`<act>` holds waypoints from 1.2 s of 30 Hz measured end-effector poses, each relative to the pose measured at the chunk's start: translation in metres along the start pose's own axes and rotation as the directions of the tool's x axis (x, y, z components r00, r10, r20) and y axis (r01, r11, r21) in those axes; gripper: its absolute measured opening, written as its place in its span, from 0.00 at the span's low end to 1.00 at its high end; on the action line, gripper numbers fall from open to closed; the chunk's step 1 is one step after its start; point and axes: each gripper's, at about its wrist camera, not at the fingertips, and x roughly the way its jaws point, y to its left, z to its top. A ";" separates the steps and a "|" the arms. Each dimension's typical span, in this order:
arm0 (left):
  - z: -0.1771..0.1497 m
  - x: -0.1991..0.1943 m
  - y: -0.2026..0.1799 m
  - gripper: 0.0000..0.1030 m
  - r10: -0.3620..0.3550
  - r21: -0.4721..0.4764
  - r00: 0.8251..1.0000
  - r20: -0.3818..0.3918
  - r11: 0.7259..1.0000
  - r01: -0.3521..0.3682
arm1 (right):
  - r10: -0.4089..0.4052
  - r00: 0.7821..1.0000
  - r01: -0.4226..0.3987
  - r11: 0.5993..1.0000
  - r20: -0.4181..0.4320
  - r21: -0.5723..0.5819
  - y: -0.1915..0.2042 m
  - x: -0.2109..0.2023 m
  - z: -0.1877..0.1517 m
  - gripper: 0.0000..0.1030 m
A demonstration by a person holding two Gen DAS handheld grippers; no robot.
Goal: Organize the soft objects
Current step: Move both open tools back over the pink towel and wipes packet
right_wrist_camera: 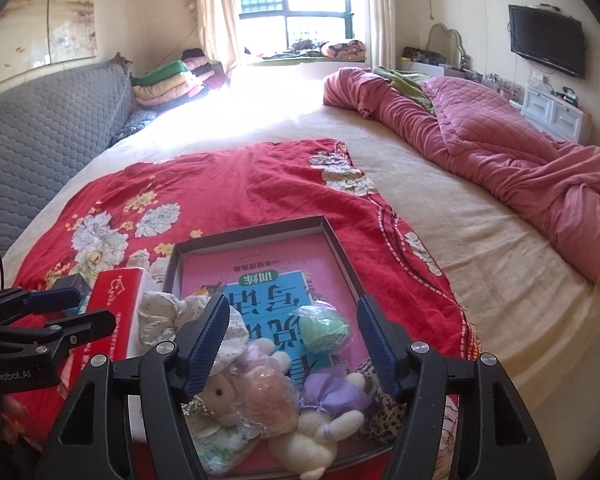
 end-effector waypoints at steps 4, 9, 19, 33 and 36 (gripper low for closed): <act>-0.005 -0.021 0.012 0.70 0.030 -0.008 0.999 0.023 1.000 -0.029 | 0.018 1.000 -0.017 0.999 0.025 -0.037 0.022 -0.015 0.005 0.67; -0.010 -0.049 0.020 0.72 0.056 0.002 0.996 0.065 0.998 -0.056 | 0.040 0.998 -0.037 0.997 0.043 -0.068 0.044 -0.034 0.007 0.69; -0.022 -0.086 0.042 0.74 0.076 -0.017 0.992 0.104 0.997 -0.074 | 0.101 0.992 -0.094 0.991 0.070 -0.099 0.089 -0.071 0.005 0.73; -0.052 -0.105 0.086 0.74 0.119 -0.070 0.989 0.089 0.991 -0.113 | 0.144 0.988 -0.131 0.971 0.049 -0.200 0.150 -0.094 0.001 0.73; -0.060 -0.102 0.096 0.74 0.125 -0.089 0.990 0.072 0.989 -0.118 | 0.147 0.989 -0.136 0.967 0.034 -0.217 0.160 -0.095 -0.001 0.73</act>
